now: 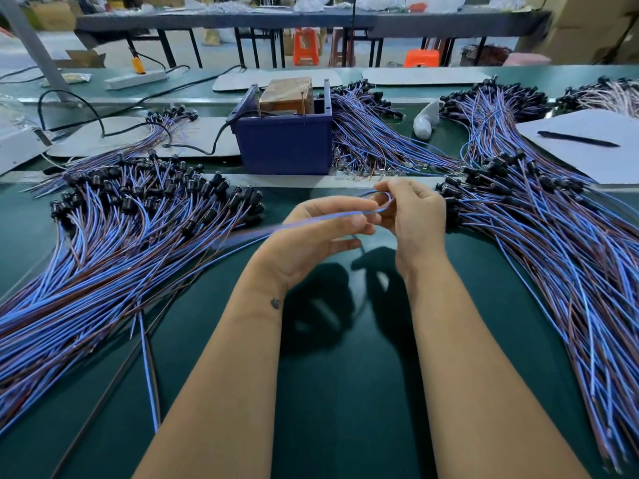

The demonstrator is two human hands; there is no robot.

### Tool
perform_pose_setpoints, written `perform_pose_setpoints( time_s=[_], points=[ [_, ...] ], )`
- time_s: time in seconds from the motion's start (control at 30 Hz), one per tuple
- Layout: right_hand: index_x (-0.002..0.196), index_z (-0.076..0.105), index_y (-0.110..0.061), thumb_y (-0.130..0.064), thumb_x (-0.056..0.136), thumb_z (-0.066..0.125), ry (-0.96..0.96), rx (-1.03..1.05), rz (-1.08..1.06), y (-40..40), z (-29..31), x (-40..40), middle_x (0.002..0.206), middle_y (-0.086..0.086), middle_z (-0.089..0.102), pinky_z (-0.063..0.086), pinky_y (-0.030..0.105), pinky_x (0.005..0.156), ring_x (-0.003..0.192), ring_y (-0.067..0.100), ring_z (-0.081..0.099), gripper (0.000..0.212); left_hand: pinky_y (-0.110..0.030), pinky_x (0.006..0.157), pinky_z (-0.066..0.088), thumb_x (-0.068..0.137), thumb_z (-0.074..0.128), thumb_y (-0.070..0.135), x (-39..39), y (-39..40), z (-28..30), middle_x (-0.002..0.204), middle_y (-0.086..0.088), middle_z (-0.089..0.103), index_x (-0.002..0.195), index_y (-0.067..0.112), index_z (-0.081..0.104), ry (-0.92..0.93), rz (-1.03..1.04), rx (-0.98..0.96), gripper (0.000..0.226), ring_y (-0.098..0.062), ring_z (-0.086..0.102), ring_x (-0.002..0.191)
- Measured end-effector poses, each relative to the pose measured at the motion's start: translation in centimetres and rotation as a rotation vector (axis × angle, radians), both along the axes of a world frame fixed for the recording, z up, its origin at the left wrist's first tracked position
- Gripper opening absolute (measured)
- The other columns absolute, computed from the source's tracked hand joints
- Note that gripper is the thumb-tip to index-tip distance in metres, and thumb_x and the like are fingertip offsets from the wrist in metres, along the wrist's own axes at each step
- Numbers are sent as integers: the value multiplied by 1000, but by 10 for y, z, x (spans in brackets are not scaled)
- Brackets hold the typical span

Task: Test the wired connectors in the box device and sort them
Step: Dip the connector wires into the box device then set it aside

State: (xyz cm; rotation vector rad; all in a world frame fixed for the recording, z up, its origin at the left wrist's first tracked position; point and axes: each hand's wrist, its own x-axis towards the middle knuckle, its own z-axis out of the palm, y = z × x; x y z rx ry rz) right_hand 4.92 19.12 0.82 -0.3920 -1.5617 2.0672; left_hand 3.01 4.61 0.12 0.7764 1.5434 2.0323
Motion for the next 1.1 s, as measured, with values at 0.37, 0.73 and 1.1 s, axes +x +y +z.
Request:
perform_pose_setpoints(
  time_s=[0.37, 0.73, 1.1],
  points=[
    [94, 63, -11, 2, 91, 54, -250, 542, -17, 57, -1, 15, 74, 4, 71, 51, 17, 59, 52, 1, 59, 15, -15, 81, 49, 85, 59, -14, 12, 27, -6, 92, 9, 76, 96, 30, 74, 324, -86, -404, 48, -1, 65, 87],
    [114, 67, -18, -3, 89, 48, -674, 1304, -442, 110, 23, 36, 109, 16, 67, 37, 40, 88, 109, 38, 51, 34, -21, 61, 42, 83, 55, 3, -8, 12, -9, 72, 5, 68, 76, 31, 68, 249, 907, -355, 31, -6, 54, 59],
    [107, 70, -14, -16, 90, 52, -382, 1154, -66, -1, 0, 5, 108, 11, 63, 39, 33, 87, 104, 29, 54, 24, -33, 71, 36, 88, 54, 17, -12, -9, -14, 122, -8, 57, 134, 21, 52, 434, 930, -1089, 46, -25, 50, 92]
  ],
)
